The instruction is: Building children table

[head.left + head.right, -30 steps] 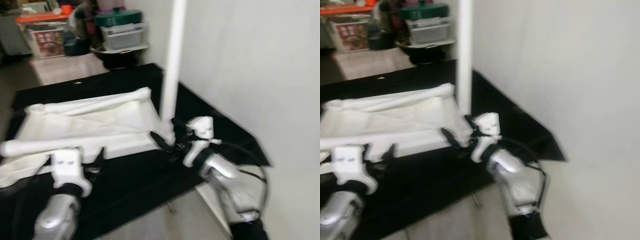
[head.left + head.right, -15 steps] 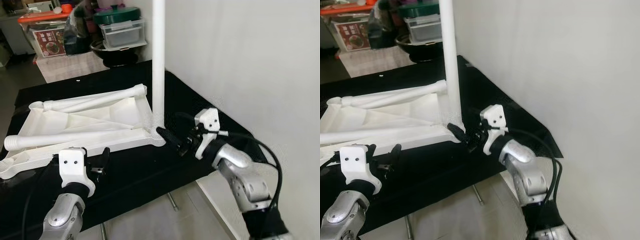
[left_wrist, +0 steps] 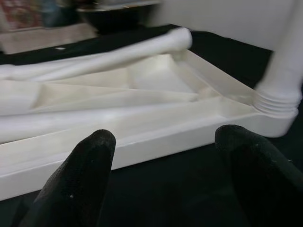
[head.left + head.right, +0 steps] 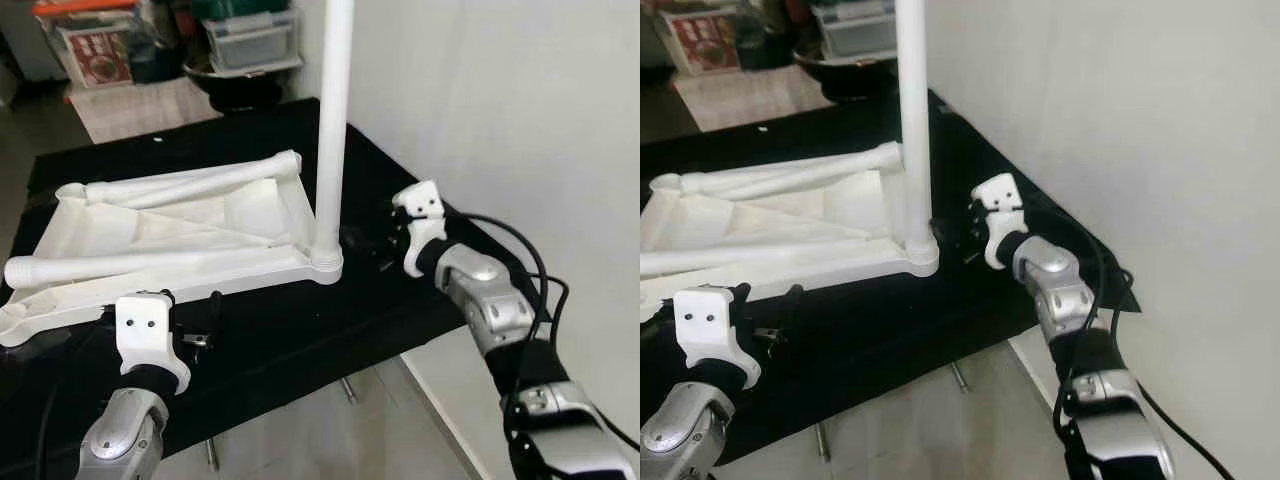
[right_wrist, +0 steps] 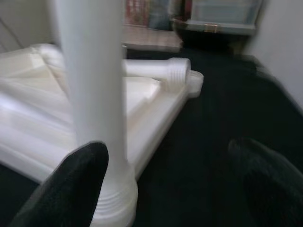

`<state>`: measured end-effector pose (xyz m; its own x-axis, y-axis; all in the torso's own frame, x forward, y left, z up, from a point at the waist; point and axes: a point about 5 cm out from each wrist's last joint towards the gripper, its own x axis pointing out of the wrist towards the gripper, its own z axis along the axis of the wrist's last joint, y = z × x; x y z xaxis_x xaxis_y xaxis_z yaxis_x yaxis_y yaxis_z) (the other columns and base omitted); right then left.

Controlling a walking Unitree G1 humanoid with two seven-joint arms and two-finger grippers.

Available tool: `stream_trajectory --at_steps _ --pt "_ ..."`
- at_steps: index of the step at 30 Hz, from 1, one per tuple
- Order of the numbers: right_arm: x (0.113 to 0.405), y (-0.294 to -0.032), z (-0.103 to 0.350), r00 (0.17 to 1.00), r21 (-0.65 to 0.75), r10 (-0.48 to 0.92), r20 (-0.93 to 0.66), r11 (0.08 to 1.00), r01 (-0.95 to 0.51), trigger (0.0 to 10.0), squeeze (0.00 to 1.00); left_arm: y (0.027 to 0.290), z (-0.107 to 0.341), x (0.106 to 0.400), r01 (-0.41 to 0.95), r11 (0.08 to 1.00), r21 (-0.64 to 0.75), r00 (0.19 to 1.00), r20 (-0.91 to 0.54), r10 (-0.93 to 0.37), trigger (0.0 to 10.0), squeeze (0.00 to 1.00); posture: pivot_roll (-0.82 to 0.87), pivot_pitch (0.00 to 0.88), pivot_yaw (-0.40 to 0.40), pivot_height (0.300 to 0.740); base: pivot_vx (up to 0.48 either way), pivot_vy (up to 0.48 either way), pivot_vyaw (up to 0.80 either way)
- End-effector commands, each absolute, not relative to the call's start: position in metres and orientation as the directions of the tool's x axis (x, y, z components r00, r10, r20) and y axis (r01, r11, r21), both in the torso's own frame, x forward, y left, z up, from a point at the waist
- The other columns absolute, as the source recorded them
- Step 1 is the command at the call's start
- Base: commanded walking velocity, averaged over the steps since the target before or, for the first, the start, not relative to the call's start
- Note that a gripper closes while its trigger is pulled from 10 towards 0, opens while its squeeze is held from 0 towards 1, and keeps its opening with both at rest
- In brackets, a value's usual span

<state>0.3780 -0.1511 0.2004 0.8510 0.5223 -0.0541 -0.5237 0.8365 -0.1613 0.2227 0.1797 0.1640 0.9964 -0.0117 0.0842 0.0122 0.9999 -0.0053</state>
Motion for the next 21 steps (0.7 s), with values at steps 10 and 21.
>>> stream_trajectory --at_steps 10,21 --pt "0.384 -0.126 0.240 0.651 -0.145 0.755 0.076 0.655 -0.742 10.0 0.80 0.143 0.162 0.176 0.343 0.939 -0.042 0.939 0.031 -0.342 10.0 0.00 0.09 0.236 -0.018 0.740 0.000 0.000 0.00" --pt "0.394 -0.111 0.267 0.568 -0.273 0.815 0.117 0.576 -0.770 10.0 0.00 0.142 0.163 0.156 0.284 0.957 -0.050 0.959 0.027 -0.283 10.0 0.00 0.13 0.257 -0.039 0.740 0.000 0.000 0.00"
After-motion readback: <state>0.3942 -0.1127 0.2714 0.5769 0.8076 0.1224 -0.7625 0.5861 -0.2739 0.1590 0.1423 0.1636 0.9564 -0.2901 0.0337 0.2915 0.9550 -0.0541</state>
